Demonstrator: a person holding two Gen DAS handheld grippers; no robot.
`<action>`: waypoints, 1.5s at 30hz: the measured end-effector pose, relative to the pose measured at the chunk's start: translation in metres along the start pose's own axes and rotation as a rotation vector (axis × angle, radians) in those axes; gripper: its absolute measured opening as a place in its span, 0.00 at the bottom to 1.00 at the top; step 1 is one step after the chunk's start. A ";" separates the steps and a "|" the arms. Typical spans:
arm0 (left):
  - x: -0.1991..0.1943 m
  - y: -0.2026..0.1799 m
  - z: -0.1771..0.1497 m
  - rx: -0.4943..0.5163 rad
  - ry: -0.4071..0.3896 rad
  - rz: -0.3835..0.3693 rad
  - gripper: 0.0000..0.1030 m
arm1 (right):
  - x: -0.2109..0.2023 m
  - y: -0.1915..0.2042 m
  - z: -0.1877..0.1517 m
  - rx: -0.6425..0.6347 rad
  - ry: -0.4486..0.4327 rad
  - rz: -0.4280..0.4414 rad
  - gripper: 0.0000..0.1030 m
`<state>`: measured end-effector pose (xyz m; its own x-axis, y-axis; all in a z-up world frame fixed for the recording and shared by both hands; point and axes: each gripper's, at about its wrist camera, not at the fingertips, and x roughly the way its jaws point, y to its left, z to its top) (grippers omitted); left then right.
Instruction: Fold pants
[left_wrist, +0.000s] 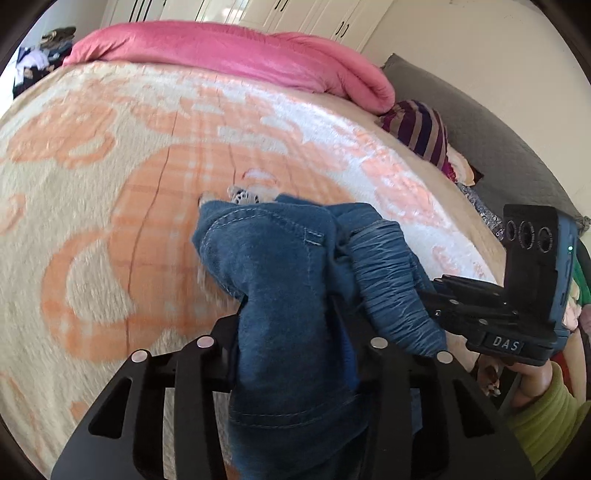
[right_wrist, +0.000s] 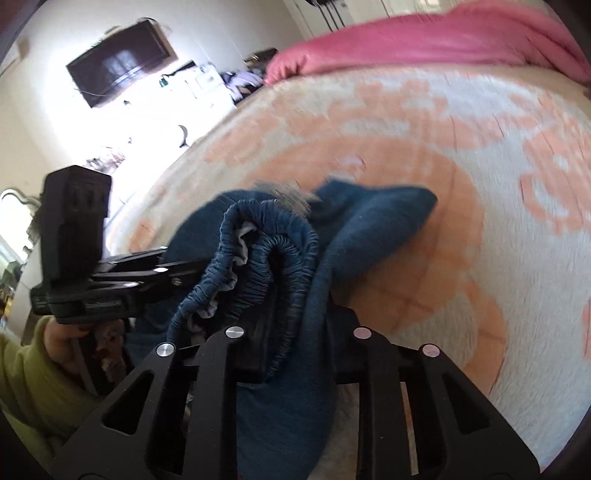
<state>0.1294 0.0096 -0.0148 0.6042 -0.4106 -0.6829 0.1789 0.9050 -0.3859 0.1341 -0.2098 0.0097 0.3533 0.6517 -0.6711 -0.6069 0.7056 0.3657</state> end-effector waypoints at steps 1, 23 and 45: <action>-0.001 -0.001 0.005 0.003 -0.011 -0.001 0.36 | -0.001 0.001 0.005 -0.011 -0.008 -0.004 0.15; 0.057 0.030 0.043 0.011 0.008 0.148 0.53 | 0.054 -0.059 0.039 0.080 0.075 -0.297 0.51; -0.083 -0.020 0.014 0.110 -0.194 0.240 0.96 | -0.083 0.038 0.002 -0.008 -0.272 -0.369 0.91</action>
<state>0.0868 0.0275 0.0586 0.7740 -0.1649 -0.6113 0.0896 0.9843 -0.1521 0.0835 -0.2364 0.0802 0.7203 0.4073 -0.5615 -0.4106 0.9028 0.1282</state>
